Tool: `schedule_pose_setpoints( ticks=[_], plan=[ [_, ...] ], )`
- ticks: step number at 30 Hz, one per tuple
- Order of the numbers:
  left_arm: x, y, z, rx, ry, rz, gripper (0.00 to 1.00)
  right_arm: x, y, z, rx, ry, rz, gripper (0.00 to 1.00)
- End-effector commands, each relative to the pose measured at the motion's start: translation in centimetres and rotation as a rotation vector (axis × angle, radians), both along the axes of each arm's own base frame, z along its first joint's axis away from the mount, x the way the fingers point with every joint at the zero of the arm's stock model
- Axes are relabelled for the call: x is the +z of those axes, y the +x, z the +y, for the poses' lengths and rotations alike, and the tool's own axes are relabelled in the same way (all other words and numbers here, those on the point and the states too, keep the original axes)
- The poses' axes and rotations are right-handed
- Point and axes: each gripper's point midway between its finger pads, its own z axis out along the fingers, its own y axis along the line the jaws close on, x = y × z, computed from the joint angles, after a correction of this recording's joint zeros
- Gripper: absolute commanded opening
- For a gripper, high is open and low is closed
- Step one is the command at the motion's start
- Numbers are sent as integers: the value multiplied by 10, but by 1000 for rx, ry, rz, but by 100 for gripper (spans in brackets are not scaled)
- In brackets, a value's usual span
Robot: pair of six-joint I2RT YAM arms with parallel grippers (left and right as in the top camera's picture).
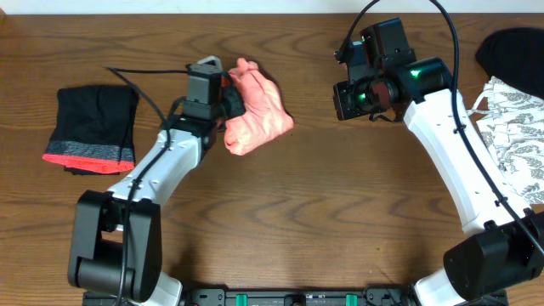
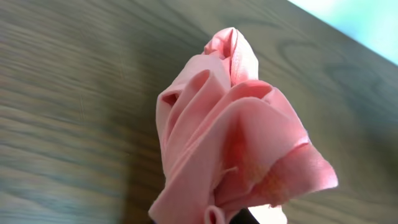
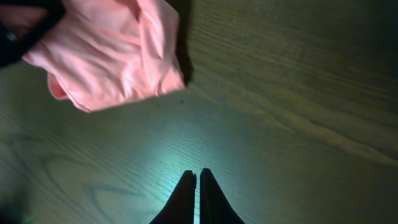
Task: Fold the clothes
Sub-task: 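Lift the pink shirt with the left gripper and carry it left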
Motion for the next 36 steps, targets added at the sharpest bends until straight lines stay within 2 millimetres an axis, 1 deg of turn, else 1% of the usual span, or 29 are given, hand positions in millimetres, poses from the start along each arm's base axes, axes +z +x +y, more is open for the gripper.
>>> schedule_pose_setpoints(
  ticks=[1, 6, 11, 13, 14, 18, 21, 23, 25, 29, 33, 36],
  plan=[
    [17, 7, 23, 40, 34, -51, 6, 0, 0, -2, 5, -4, 2, 4],
    [32, 20, 57, 101, 46, -84, 6, -2, -3, -3, 5, -10, 15, 4],
    [53, 29, 98, 184, 51, -130, 6, -4, -4, -8, -6, -36, 23, 4],
    [66, 33, 116, 208, 68, -162, 6, -4, -4, -8, -6, -36, 23, 4],
    [76, 34, 130, 232, 74, -184, 6, -4, -4, -8, -6, -36, 23, 4],
    [104, 37, 169, 317, 76, -249, 6, -4, -5, -8, -6, -37, 25, 4],
    [121, 39, 202, 402, 76, -290, 6, -5, -5, -7, -5, -37, 27, 4],
    [126, 36, 225, 477, 80, -308, 6, -5, -5, -7, -5, -37, 27, 4],
    [129, 33, 244, 534, 82, -319, 6, -5, -6, -8, -5, -38, 30, 4],
    [127, 21, 283, 674, 100, -315, 6, -6, -8, -8, -5, -41, 38, 5],
    [127, 10, 312, 760, 130, -312, 6, -6, -9, -9, -5, -42, 43, 5],
    [119, 5, 323, 787, 130, -291, 6, -6, -9, -9, -5, -43, 44, 4]
  ],
)
